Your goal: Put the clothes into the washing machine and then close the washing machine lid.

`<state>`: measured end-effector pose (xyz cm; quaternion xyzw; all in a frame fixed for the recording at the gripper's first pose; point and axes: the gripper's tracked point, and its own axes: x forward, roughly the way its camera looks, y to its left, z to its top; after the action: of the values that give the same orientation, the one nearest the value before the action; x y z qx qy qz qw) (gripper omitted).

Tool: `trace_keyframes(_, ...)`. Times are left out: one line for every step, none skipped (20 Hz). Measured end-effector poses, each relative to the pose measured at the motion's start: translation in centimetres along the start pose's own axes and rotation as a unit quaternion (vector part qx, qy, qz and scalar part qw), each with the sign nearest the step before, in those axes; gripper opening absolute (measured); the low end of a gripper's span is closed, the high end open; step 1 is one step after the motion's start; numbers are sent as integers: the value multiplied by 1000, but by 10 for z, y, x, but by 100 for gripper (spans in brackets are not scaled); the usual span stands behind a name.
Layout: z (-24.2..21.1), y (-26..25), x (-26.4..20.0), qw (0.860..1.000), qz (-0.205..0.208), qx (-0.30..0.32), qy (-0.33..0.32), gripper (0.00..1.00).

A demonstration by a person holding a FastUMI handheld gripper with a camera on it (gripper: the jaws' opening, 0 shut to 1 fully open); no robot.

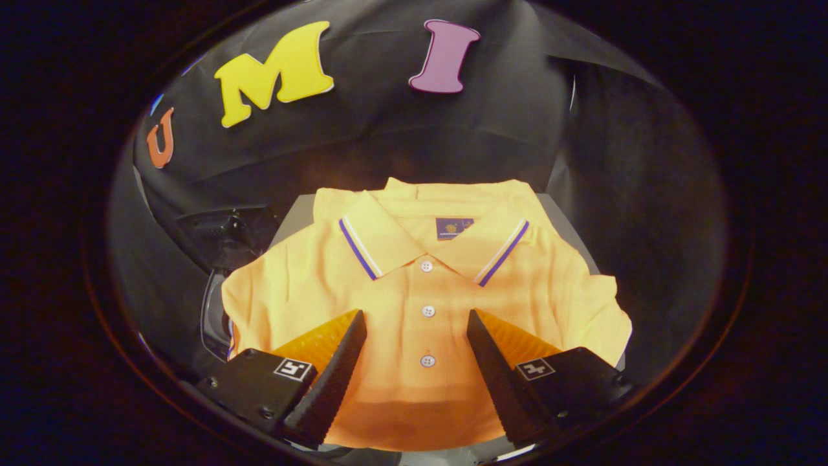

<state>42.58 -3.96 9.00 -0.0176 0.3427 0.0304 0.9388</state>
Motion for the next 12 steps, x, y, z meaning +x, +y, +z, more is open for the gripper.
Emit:
trace_keyframes(0,3,0,1000,4,-5,3,94)
trace_keyframes(3,5,-1,1000,7,-10,7,84)
trace_keyframes(2,4,2,1000,10,-14,13,71)
trace_keyframes(2,6,2,1000,12,-14,19,58)
trace_keyframes(4,6,4,1000,15,-7,19,45)
trace_keyframes(7,6,3,1000,14,8,17,27)
trace_keyframes(5,6,4,1000,15,10,20,8)
trace_keyframes(4,5,3,1000,15,12,24,7)
trace_keyframes(5,4,4,999,14,14,28,6)
trace_keyframes(6,4,3,999,11,21,32,6)
trace_keyframes(6,4,1,999,7,24,33,6)
trace_keyframes(8,3,0,999,-2,25,34,6)
